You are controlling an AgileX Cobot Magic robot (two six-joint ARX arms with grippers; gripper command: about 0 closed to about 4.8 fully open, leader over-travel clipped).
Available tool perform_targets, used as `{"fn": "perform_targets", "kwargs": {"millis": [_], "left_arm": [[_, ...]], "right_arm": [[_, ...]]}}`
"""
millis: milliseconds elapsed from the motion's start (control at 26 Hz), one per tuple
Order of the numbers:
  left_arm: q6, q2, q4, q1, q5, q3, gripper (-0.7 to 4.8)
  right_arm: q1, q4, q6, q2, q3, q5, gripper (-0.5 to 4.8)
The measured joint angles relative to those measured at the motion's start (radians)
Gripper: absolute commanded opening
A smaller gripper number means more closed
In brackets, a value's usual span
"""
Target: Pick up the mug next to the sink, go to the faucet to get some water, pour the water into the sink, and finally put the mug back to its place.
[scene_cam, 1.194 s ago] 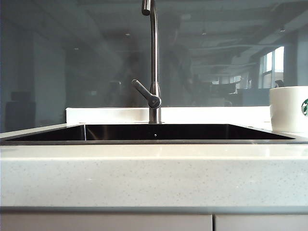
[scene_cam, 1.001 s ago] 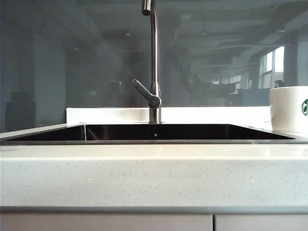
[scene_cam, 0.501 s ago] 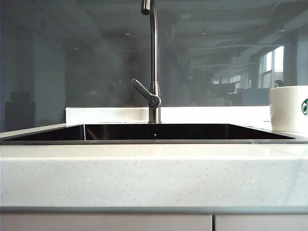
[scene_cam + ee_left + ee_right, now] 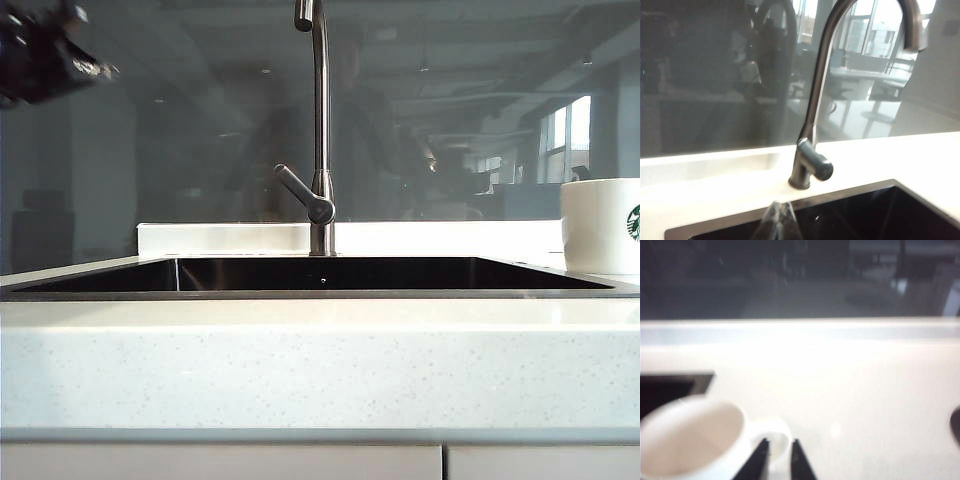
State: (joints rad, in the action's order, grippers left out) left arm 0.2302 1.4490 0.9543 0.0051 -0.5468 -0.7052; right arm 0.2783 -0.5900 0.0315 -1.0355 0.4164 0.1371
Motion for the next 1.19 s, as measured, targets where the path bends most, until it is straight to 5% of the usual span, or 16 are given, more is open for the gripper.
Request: {"fn": "perform_targets", "kwargs": {"millis": [116,231,578,693,1001,1194], "left_arm": [[-0.024,0.08,0.006,-0.008,-0.02,-0.016,-0.05],[-0.039,0.177,0.068,-0.008,-0.178,-0.043,-0.05],[-0.038,0.377,0.079,-0.008,-0.227,-0.217,-0.05],[-0.038,0.404,0.079,-0.008,-0.233,-0.263,-0.05],[-0.038,0.428,0.068,-0.008,-0.234,-0.281,-0.05],[-0.038,0.428,0.066,-0.008,-0.235,-0.281,-0.05]], "right_arm": [[0.085,-0.098,0.001,-0.156,0.014,0.154,1.11],[0.123,-0.123,0.001,-0.272,0.062,0.269,1.79],[0.12,-0.129,0.056,-0.586,0.24,0.286,1.82],[0.108,-0.128,0.064,-0.618,0.257,0.305,2.26],[0.069,-0.184,0.134,-0.694,0.288,0.289,2.24],[0.069,-0.205,0.135,-0.721,0.314,0.285,1.37]]}}
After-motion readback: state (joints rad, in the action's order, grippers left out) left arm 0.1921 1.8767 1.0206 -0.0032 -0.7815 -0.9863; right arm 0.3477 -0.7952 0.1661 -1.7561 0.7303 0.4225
